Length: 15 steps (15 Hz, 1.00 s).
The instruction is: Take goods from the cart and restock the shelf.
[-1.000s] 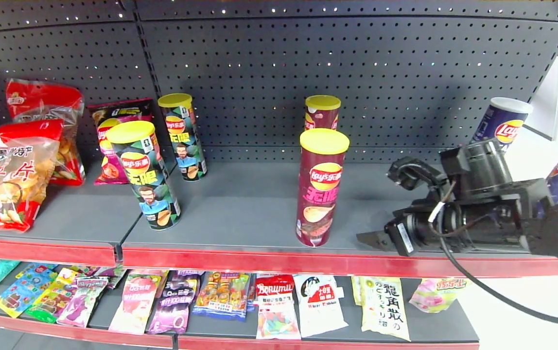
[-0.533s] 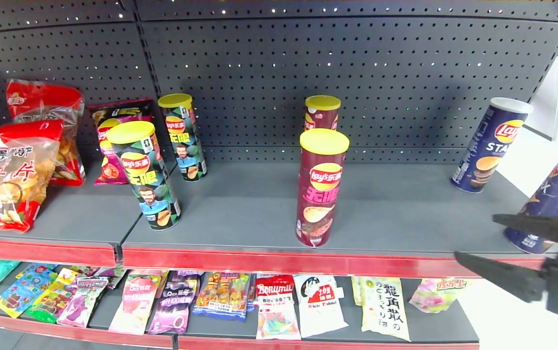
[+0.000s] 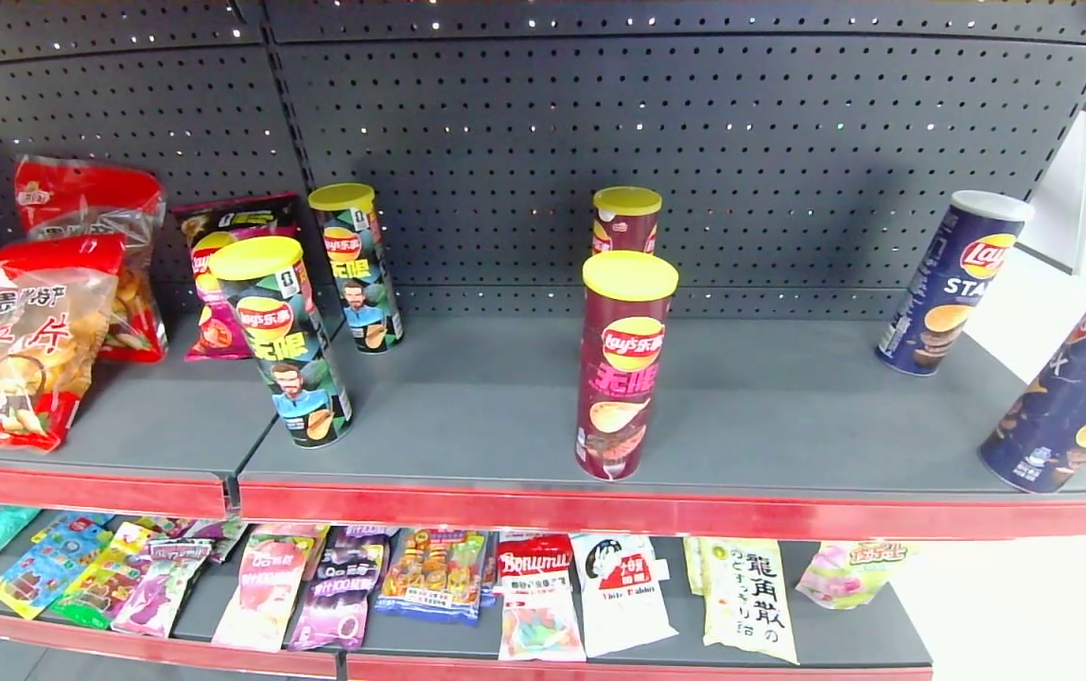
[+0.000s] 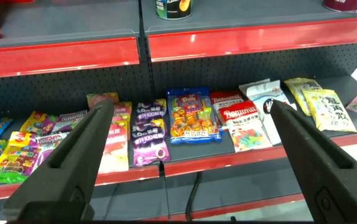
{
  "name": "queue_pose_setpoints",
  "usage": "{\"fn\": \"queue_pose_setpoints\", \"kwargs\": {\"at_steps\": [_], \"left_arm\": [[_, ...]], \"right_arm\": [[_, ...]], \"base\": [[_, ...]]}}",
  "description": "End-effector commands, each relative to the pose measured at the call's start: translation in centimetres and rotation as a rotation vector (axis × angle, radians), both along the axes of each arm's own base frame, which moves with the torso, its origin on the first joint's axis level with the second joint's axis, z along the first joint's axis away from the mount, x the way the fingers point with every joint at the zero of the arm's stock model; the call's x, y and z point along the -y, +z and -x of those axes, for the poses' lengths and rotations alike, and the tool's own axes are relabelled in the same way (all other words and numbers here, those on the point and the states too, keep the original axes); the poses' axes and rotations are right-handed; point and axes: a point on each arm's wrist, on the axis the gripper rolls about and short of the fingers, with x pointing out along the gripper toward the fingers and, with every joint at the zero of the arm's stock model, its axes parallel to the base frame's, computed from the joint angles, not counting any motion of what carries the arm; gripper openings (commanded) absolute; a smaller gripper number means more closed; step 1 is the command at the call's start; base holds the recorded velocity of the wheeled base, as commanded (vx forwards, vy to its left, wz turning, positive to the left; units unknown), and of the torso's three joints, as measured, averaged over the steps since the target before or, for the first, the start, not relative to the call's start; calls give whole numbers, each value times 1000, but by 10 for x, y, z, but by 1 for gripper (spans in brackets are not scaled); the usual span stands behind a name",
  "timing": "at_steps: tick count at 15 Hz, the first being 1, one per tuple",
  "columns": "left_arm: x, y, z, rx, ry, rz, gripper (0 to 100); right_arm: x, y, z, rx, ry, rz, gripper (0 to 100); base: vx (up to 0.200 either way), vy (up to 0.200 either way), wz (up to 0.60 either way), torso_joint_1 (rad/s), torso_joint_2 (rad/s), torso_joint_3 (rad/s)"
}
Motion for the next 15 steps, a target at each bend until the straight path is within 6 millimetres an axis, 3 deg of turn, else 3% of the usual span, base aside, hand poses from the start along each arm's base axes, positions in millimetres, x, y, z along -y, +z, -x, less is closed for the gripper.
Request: {"fn": "queue_pose_setpoints", "kwargs": {"at_steps": [1,4,6,9,15], "left_arm": [[0,0,0,-1,0,0,100],[0,0,0,-1,0,0,100],[0,0,0,-1,0,0,100],[0,0,0,-1,0,0,100],[0,0,0,-1,0,0,100]], "right_arm": [[3,-28,9,10,-121,-62,100],[2,-48,2,-7,-100,-58,100],[1,-48,2,-5,-74,-57,100],[-1,-48,2,7,-237,-62,100],[-1,-50,8,75,-131,-63,100]], "base": [[0,0,0,0,0,0],[0,0,0,0,0,0],[0,0,0,0,0,0],[0,0,0,0,0,0],[0,0,0,0,0,0]]}}
